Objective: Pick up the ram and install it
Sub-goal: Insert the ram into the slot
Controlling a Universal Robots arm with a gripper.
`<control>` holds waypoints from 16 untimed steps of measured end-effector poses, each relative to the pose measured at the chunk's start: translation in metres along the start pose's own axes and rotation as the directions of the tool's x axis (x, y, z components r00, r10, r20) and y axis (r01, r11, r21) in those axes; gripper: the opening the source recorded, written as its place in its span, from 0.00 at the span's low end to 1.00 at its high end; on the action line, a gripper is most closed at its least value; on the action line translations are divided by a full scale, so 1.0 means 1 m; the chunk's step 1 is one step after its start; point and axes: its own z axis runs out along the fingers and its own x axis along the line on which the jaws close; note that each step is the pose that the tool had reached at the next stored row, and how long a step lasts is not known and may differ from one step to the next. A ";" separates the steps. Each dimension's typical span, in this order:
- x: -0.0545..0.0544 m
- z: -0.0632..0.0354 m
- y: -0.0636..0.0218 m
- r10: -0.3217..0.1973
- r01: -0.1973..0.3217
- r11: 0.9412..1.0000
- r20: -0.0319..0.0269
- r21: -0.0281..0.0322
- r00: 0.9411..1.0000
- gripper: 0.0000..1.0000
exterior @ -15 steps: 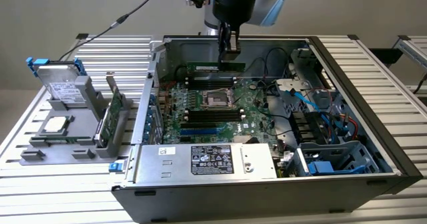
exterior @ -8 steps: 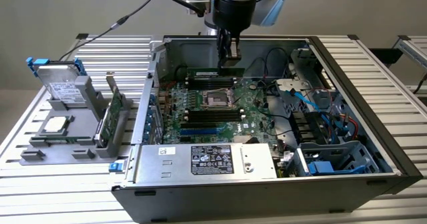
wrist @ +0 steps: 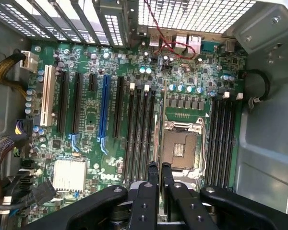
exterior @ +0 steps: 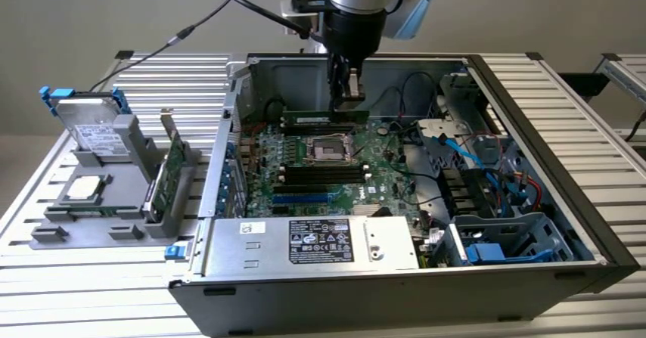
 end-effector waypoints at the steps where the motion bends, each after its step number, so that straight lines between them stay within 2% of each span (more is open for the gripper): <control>1: 0.000 0.0017 -0.0001 -0.001 0.001 1.000 0.000 0.000 1.000 0.13; 3: 0.001 0.0040 -0.0003 -0.001 0.001 1.000 -0.004 0.000 1.000 0.13; 10: 0.002 0.0092 -0.0005 0.000 0.000 1.000 -0.030 -0.002 1.000 0.13; 12: 0.002 0.0126 -0.0007 0.000 0.000 1.000 -0.032 -0.003 0.999 0.13; 16: 0.003 0.0198 -0.0011 0.000 0.000 1.000 -0.033 -0.001 0.999 0.13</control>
